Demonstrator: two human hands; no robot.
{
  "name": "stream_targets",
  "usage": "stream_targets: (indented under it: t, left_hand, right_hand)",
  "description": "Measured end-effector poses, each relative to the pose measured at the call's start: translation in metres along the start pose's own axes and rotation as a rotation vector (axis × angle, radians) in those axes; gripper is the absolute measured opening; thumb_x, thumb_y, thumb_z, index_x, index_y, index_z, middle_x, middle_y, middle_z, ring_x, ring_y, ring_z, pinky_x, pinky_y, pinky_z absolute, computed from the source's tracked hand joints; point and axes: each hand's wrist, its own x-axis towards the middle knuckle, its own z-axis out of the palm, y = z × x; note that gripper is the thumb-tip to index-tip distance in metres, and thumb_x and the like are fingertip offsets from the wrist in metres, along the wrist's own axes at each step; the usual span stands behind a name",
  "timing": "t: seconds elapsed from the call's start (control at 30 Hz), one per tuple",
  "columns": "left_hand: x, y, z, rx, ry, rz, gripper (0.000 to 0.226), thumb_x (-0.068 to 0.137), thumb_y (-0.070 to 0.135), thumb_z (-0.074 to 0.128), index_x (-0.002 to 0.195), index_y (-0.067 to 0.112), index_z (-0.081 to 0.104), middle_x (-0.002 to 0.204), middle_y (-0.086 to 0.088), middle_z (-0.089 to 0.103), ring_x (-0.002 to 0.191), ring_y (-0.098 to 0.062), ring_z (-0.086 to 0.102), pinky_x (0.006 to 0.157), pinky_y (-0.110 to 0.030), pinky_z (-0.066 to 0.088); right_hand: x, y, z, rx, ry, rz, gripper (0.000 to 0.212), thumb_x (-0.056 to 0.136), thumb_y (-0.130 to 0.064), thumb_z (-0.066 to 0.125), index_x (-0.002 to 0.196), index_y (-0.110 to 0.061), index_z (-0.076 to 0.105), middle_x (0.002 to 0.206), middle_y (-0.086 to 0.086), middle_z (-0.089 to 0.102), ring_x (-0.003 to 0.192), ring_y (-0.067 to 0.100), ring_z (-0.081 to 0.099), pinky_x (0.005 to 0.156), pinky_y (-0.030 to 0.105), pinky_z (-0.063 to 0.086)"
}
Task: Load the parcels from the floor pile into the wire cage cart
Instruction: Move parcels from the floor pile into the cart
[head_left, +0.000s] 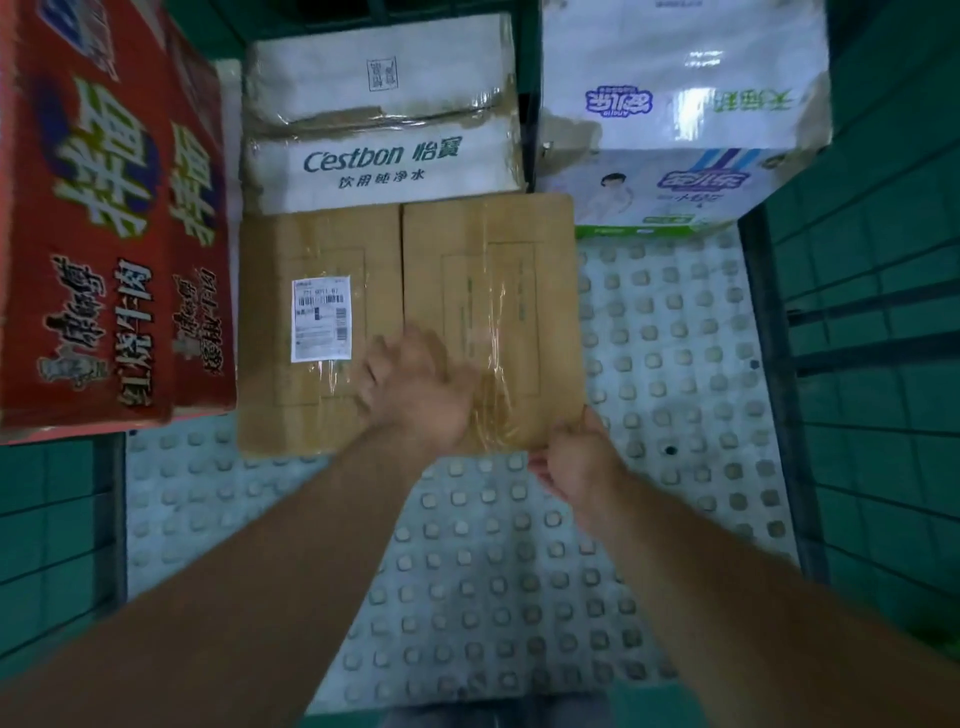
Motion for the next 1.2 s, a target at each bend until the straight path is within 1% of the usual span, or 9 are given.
stream_targets:
  t: [0.17, 0.33, 0.47, 0.53, 0.6, 0.77, 0.87, 0.97, 1.2]
  left_hand:
    - [-0.002, -0.046, 0.023, 0.526, -0.242, 0.097, 0.123, 0.080, 0.080, 0.059, 0.145, 0.046, -0.040, 0.152, -0.009, -0.052, 0.146, -0.047, -0.032, 0.119, -0.069, 0.002]
    - [0.005, -0.052, 0.026, 0.799, -0.038, 0.191, 0.110, 0.096, 0.061, 0.053, 0.144, 0.042, -0.044, 0.164, -0.012, -0.031, 0.149, -0.046, 0.009, 0.107, -0.054, 0.043]
    - [0.004, -0.054, 0.016, 0.809, -0.097, 0.231, 0.105, 0.097, 0.058, 0.055, 0.151, 0.043, -0.033, 0.167, -0.009, -0.026, 0.151, -0.044, 0.010, 0.106, -0.055, 0.043]
    - [-0.003, -0.057, 0.004, 0.724, -0.187, 0.231, 0.103, 0.097, 0.055, 0.057, 0.155, 0.040, -0.027, 0.167, -0.009, -0.027, 0.154, -0.046, -0.002, 0.120, -0.060, 0.024]
    - [-0.022, -0.061, -0.004, 0.580, -0.206, 0.197, 0.098, 0.097, 0.055, 0.056, 0.160, 0.033, -0.016, 0.170, -0.011, -0.015, 0.155, -0.042, -0.001, 0.123, -0.058, 0.015]
    - [-0.114, -0.089, 0.002, 0.127, -0.203, 0.012, 0.059, 0.099, 0.052, 0.053, 0.150, 0.024, 0.044, 0.151, -0.006, 0.050, 0.130, -0.030, 0.054, 0.104, -0.035, 0.046]
    - [-0.195, -0.115, 0.006, -0.159, -0.303, -0.176, 0.038, 0.100, 0.040, 0.059, 0.129, 0.016, 0.065, 0.130, -0.007, 0.065, 0.113, -0.025, 0.062, 0.085, -0.024, 0.044]
    - [-0.278, -0.150, 0.004, -0.428, -0.272, -0.353, 0.021, 0.098, 0.034, 0.063, 0.104, 0.016, 0.071, 0.114, -0.012, 0.072, 0.107, -0.028, 0.067, 0.093, -0.033, 0.051]
    - [-0.426, -0.217, -0.023, -0.804, -0.191, -0.611, 0.021, 0.101, 0.030, 0.056, 0.088, 0.014, 0.060, 0.104, -0.015, 0.068, 0.086, -0.024, 0.059, 0.064, -0.028, 0.038]
  right_hand:
    - [0.015, -0.028, -0.011, -0.155, -0.032, 0.074, 0.034, 0.111, -0.030, 0.038, 0.144, -0.034, 0.040, 0.099, 0.017, 0.075, 0.079, 0.022, 0.074, 0.039, 0.019, 0.046]
    - [0.018, -0.021, -0.012, -0.153, -0.055, 0.045, 0.014, 0.111, -0.029, 0.038, 0.124, -0.032, 0.044, 0.103, 0.015, 0.074, 0.081, 0.024, 0.075, 0.056, 0.029, 0.059]
    - [0.020, -0.003, -0.014, -0.100, -0.150, 0.000, 0.069, 0.109, -0.012, 0.044, 0.161, -0.038, 0.008, 0.153, 0.011, 0.048, 0.107, 0.029, 0.070, 0.078, 0.034, 0.060]
    - [0.005, 0.008, -0.014, -0.171, -0.134, -0.081, 0.089, 0.101, -0.009, 0.053, 0.160, -0.041, -0.006, 0.159, 0.013, 0.039, 0.127, 0.035, 0.059, 0.103, 0.050, 0.052]
    - [-0.018, 0.021, -0.010, -0.254, -0.046, -0.099, 0.082, 0.097, -0.021, 0.054, 0.159, -0.032, 0.002, 0.149, 0.019, 0.048, 0.126, 0.039, 0.057, 0.106, 0.057, 0.047]
    - [-0.107, 0.055, -0.010, -0.378, -0.301, 0.067, 0.049, 0.103, -0.028, 0.048, 0.151, -0.018, 0.040, 0.122, 0.007, 0.063, 0.102, 0.024, 0.064, 0.090, 0.037, 0.053]
    - [-0.165, 0.080, -0.019, -0.608, -0.409, 0.096, 0.025, 0.105, -0.012, 0.043, 0.120, -0.003, 0.061, 0.124, 0.017, 0.063, 0.113, 0.031, 0.060, 0.091, 0.029, 0.045]
    - [-0.232, 0.094, -0.031, -0.946, -0.481, 0.086, 0.032, 0.105, -0.008, 0.043, 0.128, 0.003, 0.062, 0.132, 0.021, 0.061, 0.126, 0.035, 0.057, 0.100, 0.033, 0.045]
    - [-0.358, 0.089, -0.024, -1.203, -0.575, -0.181, 0.035, 0.102, -0.016, 0.045, 0.128, 0.000, 0.064, 0.130, 0.021, 0.064, 0.123, 0.037, 0.059, 0.085, 0.032, 0.043]
